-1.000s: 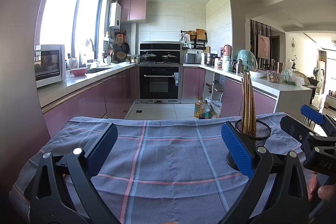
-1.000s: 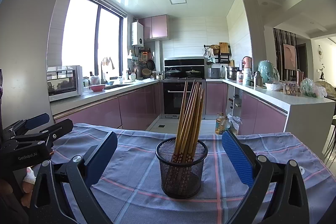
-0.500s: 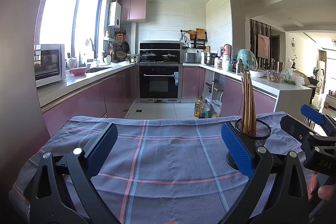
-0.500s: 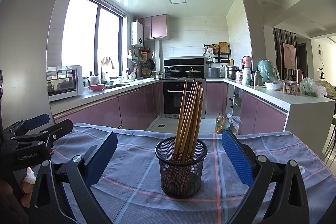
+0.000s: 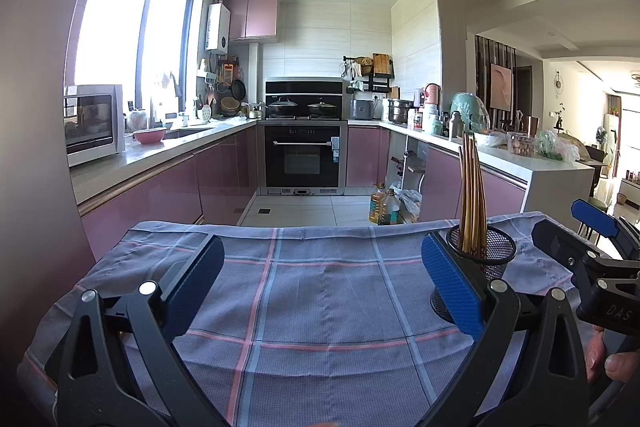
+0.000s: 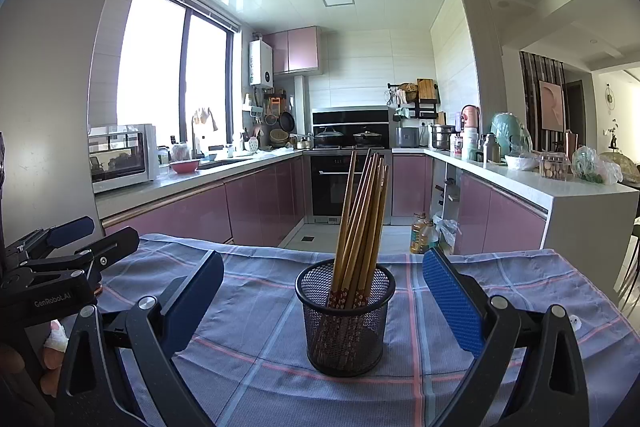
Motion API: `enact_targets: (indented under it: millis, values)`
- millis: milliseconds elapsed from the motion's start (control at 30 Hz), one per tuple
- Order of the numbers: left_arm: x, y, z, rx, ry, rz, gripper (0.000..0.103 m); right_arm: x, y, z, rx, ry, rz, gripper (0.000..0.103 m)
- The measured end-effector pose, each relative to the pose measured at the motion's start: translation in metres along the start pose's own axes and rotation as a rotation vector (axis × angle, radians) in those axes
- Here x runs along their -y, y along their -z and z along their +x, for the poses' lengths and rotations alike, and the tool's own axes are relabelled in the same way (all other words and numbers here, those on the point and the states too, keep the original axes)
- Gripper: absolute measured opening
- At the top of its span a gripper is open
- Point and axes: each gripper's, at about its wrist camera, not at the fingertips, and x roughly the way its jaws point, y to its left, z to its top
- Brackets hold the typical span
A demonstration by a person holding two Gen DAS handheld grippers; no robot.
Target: Organize utensils
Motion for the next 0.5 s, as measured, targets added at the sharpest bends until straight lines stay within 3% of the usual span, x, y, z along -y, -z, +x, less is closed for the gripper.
enact_targets:
  millis: [500]
  values:
    - [0.0008,0.0004,0.0001,0.000,-0.001,0.001,0.097,0.0006,0.0005,0.0011,-0.002,0.002,0.003,0.096]
